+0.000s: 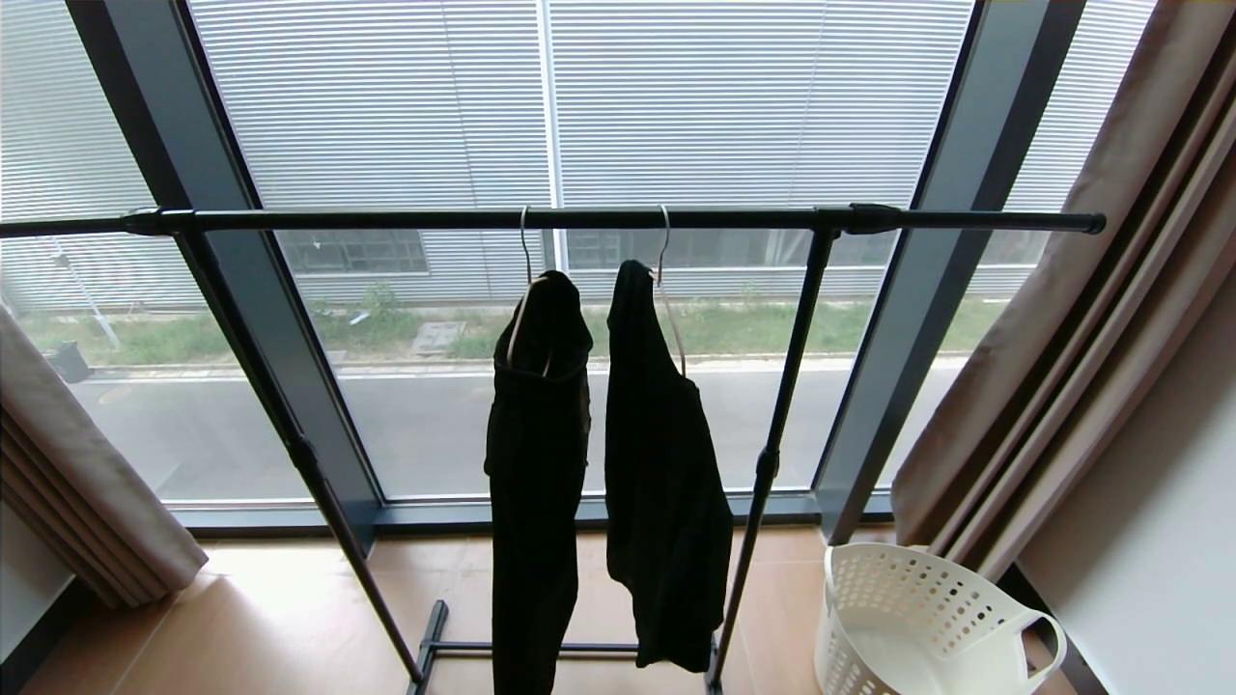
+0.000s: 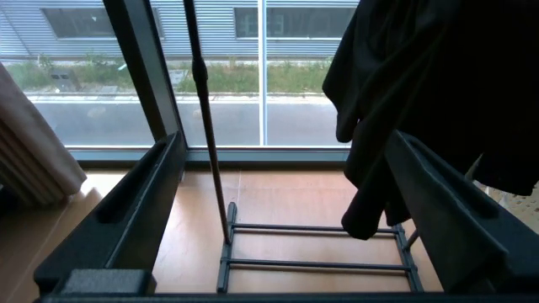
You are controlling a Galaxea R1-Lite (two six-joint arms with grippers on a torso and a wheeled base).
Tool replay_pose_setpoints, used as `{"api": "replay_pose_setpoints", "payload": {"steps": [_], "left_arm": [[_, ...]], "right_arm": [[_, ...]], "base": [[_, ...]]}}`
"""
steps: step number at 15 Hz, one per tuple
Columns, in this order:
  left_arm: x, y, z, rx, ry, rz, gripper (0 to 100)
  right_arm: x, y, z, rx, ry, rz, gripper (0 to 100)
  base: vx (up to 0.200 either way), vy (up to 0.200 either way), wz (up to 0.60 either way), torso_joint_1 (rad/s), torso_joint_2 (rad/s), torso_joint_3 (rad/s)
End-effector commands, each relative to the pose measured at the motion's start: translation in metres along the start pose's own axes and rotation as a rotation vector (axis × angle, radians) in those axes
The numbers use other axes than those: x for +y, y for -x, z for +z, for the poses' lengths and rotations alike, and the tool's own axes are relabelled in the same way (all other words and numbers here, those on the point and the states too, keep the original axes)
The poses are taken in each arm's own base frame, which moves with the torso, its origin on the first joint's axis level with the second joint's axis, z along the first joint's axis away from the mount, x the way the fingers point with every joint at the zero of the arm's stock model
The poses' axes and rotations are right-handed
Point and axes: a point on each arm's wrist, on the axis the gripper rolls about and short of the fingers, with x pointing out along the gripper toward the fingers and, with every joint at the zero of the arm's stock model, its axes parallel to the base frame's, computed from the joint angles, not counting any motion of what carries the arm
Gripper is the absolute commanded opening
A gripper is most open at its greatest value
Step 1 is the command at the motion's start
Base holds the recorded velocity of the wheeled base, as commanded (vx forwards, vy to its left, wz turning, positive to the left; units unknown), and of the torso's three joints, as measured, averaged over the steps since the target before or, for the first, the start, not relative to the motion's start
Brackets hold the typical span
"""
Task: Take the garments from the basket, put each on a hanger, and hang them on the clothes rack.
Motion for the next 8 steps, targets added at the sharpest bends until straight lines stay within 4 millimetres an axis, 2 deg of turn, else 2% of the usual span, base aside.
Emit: {"api": "replay_pose_setpoints", "payload": {"steps": [1, 8], "left_arm": [[0.0001, -0.0002, -0.0004, 0.005, -0.016, 0.009, 100], [0.0001, -0.0008, -0.0004, 0.011, -0.004, 0.01, 100]], "right_arm": [[0.0002, -0.0018, 0.0003, 0.023, 0.008, 0.032, 100], [0.0003, 0.0001, 0.0006, -0.009, -0.001, 0.029, 100]], "base": [[0.0, 0.0, 0.0, 0.0, 0.0, 0.0], [0.0, 0.0, 0.0, 0.0, 0.0, 0.0]]}}
